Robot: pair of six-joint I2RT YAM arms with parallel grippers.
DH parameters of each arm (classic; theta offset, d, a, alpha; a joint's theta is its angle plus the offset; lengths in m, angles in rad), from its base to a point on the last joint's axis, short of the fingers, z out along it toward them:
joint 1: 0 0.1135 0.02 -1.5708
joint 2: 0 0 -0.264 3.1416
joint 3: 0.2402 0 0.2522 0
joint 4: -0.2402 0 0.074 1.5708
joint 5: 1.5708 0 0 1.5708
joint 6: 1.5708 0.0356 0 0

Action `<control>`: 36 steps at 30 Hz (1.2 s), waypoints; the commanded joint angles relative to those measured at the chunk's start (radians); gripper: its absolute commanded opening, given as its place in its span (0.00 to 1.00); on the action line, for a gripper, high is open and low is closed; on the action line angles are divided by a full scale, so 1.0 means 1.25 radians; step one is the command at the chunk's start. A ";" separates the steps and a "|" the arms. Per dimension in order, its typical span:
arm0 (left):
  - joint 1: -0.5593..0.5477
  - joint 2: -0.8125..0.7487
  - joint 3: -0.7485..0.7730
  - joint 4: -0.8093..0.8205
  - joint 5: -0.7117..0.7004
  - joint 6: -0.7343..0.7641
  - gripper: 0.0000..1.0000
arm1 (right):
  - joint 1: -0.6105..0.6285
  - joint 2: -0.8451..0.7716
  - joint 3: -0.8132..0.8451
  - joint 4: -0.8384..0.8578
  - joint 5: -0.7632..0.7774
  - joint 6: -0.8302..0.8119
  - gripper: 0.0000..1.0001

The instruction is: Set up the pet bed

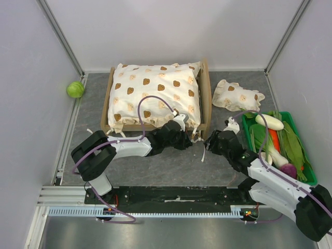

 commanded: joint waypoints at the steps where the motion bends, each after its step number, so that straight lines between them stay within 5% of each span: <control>1: 0.004 0.001 0.029 0.009 0.014 -0.005 0.02 | 0.002 0.092 -0.014 0.028 -0.006 -0.027 0.57; 14: 0.005 0.002 0.032 0.006 0.020 -0.007 0.02 | 0.008 0.348 0.045 0.147 -0.005 -0.115 0.45; 21: 0.005 -0.004 0.032 0.000 0.028 -0.006 0.02 | 0.011 0.308 0.013 0.130 0.032 -0.088 0.00; 28: 0.001 -0.093 0.045 -0.120 0.069 0.052 0.02 | -0.010 0.168 0.022 0.044 0.103 -0.087 0.00; 36: 0.000 -0.248 0.012 -0.303 0.076 0.096 0.02 | -0.051 0.205 0.057 0.048 0.072 -0.111 0.00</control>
